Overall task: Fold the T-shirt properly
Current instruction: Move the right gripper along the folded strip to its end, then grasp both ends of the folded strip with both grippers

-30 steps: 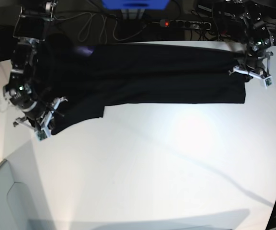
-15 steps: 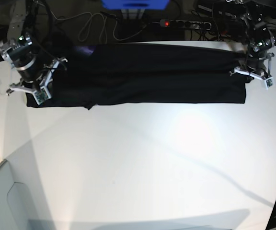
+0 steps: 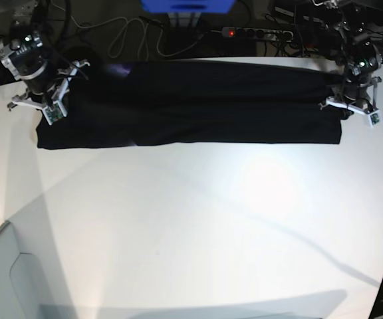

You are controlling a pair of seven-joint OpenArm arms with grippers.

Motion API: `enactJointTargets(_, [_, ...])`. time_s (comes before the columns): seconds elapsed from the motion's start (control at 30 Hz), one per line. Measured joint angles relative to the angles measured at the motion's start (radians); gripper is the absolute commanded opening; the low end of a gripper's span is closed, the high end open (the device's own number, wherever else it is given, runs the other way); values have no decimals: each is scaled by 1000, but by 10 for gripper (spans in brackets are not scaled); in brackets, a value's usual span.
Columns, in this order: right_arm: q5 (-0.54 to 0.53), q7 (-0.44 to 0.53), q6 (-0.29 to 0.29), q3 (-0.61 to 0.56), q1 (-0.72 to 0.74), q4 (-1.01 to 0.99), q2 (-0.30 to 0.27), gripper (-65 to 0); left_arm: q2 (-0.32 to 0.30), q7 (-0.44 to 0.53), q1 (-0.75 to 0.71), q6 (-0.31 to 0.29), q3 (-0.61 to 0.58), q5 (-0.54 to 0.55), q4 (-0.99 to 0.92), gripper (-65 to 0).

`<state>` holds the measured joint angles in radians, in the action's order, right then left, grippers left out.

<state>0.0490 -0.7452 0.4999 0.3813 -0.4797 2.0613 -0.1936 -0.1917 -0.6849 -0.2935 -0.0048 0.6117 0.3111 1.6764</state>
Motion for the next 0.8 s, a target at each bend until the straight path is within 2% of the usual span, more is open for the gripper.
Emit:
enactJointTargets(0.17, [-1,4,0,70,16,-50,3,-648,-2,0,0,0,0,0,0,-650])
enactJointTargets(0.27, [-5,-3,0,101,28,-66,29,-645,-2,0,0,0,0,1,0,-650])
enactJointTargets(0.47, [-6,-5,0,101,24,-71,30,-639,-2,0,0,0,0,0,0,-650])
enactJointTargets(0.53, [-5,-4,0,100,25,-71,31,-596,-2,0,0,0,0,1,0,-650])
enactJointTargets(0.8, [0,-8,0,85,24,-71,27,-274,-2,0,0,0,0,0,0,-650])
